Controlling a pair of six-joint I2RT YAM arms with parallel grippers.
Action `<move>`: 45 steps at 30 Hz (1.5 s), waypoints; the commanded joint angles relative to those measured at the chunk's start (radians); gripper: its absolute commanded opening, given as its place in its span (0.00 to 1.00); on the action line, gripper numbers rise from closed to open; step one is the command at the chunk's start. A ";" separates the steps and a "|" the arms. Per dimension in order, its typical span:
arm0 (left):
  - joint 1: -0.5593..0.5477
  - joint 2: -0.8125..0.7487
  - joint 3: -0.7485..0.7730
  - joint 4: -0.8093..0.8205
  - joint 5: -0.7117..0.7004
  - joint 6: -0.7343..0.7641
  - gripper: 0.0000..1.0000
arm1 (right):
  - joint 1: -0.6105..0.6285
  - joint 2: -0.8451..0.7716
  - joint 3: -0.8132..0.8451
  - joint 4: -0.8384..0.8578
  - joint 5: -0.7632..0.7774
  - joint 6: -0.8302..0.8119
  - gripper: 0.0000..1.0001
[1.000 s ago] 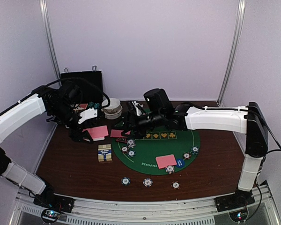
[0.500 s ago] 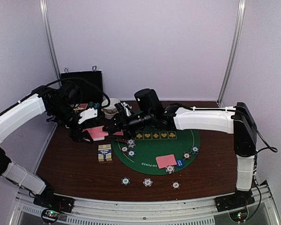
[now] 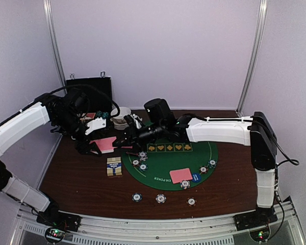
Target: Distribute texas hold em gaming equipment
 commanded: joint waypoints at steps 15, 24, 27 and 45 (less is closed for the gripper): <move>0.005 -0.022 0.013 0.003 0.007 0.007 0.00 | 0.001 -0.027 0.031 -0.041 -0.012 -0.006 0.00; 0.005 -0.016 0.008 0.003 -0.004 0.011 0.00 | -0.010 -0.070 0.014 -0.060 -0.014 -0.011 0.00; 0.005 -0.020 0.007 0.003 -0.004 0.011 0.00 | -0.020 -0.091 -0.012 -0.032 -0.016 0.008 0.00; 0.005 -0.026 0.004 0.003 -0.005 0.013 0.00 | -0.053 -0.142 -0.124 0.109 -0.029 0.126 0.00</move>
